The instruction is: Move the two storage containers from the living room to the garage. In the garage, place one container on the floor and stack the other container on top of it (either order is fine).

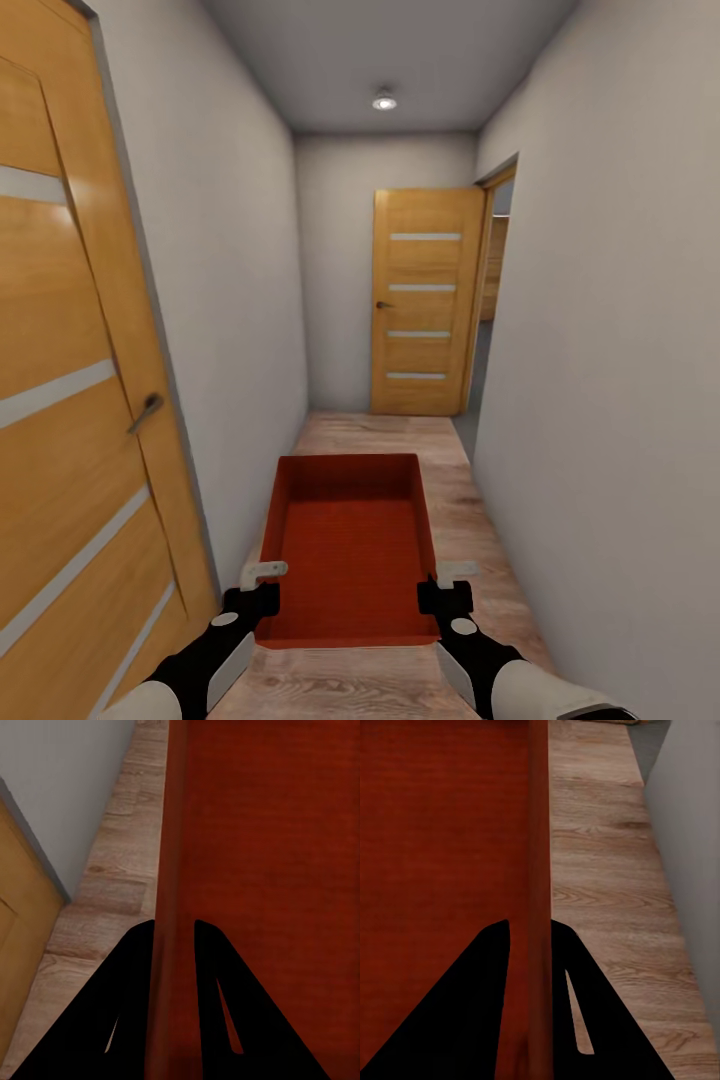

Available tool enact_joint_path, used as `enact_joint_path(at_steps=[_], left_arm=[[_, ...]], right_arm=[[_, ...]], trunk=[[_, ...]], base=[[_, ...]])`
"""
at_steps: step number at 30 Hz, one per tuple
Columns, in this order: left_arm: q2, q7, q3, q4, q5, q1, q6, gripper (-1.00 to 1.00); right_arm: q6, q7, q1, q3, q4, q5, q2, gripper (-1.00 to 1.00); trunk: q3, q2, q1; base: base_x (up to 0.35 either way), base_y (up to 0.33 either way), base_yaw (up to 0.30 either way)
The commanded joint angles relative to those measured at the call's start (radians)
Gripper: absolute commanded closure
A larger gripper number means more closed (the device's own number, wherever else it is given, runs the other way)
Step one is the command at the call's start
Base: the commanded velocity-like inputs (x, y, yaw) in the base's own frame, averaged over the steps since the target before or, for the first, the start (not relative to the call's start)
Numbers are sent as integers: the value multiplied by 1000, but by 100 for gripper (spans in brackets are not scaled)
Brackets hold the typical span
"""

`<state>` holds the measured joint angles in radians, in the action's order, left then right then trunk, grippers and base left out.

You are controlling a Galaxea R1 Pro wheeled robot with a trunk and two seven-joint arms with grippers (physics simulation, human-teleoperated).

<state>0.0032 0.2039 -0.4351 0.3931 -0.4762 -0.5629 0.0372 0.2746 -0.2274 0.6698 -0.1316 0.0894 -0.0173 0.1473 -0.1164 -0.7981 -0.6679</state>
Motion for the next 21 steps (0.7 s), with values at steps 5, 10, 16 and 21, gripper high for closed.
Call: enact_joint_path(at_steps=[5,10,16,21], left_arm=[[0,40,13,1,5,-2,4,100],[0,40,13,1,5,-2,4,100],[0,40,13,0,5,-2,4,100],[0,40,13,0,5,-2,4,100]], right_arm=[[-2,-4,1,20,-1,3,8,100],[-2,-3,1,20,0,3,8,100],[-3,-4,1,21,0,3,7,100],[-2,-3,1,20,0,3,8,100]], trunk=[[-1,-1,-1],[-1,-1,-1],[-1,-1,-1],[-1,-1,-1]], base=[[323,0,0],[323,0,0],[323,0,0],[323,0,0]])
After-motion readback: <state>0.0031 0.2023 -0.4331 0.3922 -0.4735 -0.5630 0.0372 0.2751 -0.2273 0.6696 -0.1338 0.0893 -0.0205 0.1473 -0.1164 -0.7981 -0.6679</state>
